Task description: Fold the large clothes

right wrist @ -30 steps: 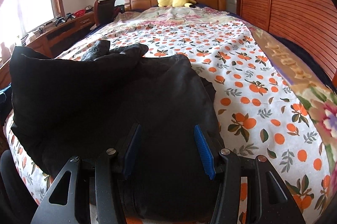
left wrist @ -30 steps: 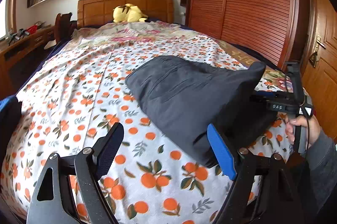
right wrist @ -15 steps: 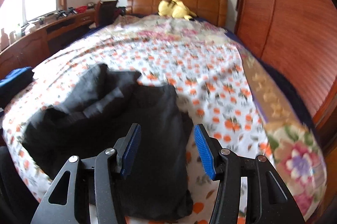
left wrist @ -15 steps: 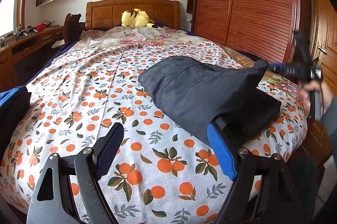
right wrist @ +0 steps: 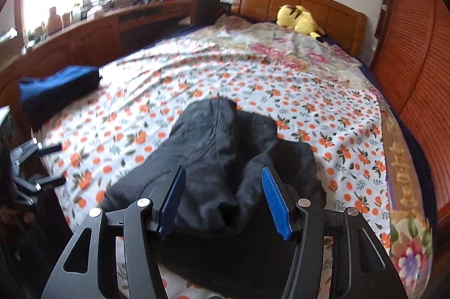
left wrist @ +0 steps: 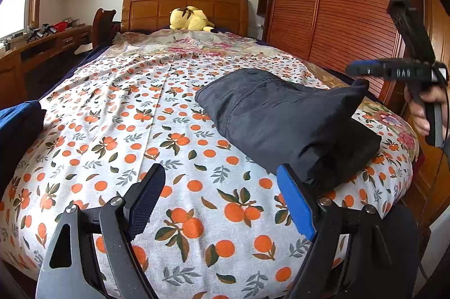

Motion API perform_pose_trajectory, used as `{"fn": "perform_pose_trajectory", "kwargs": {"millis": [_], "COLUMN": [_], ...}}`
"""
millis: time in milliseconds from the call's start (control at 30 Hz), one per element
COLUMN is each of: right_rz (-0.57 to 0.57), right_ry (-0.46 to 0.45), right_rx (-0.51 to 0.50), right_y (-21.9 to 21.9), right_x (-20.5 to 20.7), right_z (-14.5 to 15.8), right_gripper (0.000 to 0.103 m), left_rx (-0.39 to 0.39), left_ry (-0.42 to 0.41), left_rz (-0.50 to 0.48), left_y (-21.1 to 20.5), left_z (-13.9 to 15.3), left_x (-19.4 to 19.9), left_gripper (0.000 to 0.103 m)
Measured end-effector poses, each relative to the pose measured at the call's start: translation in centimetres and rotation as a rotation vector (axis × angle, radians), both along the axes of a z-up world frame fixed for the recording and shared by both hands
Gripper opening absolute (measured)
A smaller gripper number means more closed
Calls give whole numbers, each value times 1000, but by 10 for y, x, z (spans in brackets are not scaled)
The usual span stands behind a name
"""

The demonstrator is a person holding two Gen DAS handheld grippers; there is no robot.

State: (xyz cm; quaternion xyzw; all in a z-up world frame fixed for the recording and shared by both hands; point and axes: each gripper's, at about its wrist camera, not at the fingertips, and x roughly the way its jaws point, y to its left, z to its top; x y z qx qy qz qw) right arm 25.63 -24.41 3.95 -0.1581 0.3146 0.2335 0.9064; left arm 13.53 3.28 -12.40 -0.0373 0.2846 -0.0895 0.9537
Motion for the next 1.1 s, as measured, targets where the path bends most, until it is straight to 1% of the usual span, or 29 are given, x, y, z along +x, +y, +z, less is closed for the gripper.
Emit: {"fn": "perform_pose_trajectory", "kwargs": {"millis": [133, 167, 233, 400, 467, 533, 600, 633, 700, 833, 967, 1000, 1033, 1100], "right_rz": [-4, -3, 1, 0, -9, -10, -32, -39, -30, -18, -9, -3, 5, 62], "right_ry": [58, 74, 111, 168, 191, 217, 218, 215, 236, 276, 289, 293, 296, 325], "right_rx": [-35, -39, -52, -73, -43, 31, 58, 57, 61, 47, 25, 25, 25, 48], "right_y": [6, 8, 15, 21, 18, 13, 10, 10, 13, 21, 26, 27, 27, 29], "right_x": [11, 21, 32, 53, 59, 66, 74, 78, 85, 95, 97, 97, 96, 93], "right_z": [-11, -14, -17, -28, -26, -21, -17, -16, -18, -30, -40, -41, -42, -44], "right_gripper": [63, 63, 64, 64, 64, 64, 64, 64, 64, 64, 64, 61, 56, 22], "left_rx": [-9, -10, -12, -13, -12, -11, -11, -12, -12, -11, -10, -11, -12, -13], "left_ry": [1, 1, 3, 9, 9, 11, 14, 15, 15, 18, 21, 22, 22, 23], "left_rz": [3, 3, 2, -1, -2, -2, 0, 0, -1, -5, -5, -5, -5, -5], "left_y": [3, 3, 3, 1, 1, 1, 1, 1, 0, 0, 0, 1, 1, 1], "left_z": [-1, -2, -3, -6, -6, -7, -8, -8, -8, -8, -9, -10, -10, -10], "left_x": [-1, -1, -1, 0, -1, -1, -1, -1, -2, -2, -3, -3, -3, -3], "left_gripper": [82, 82, 82, 82, 82, 82, 82, 82, 82, 82, 82, 82, 82, 82]}}
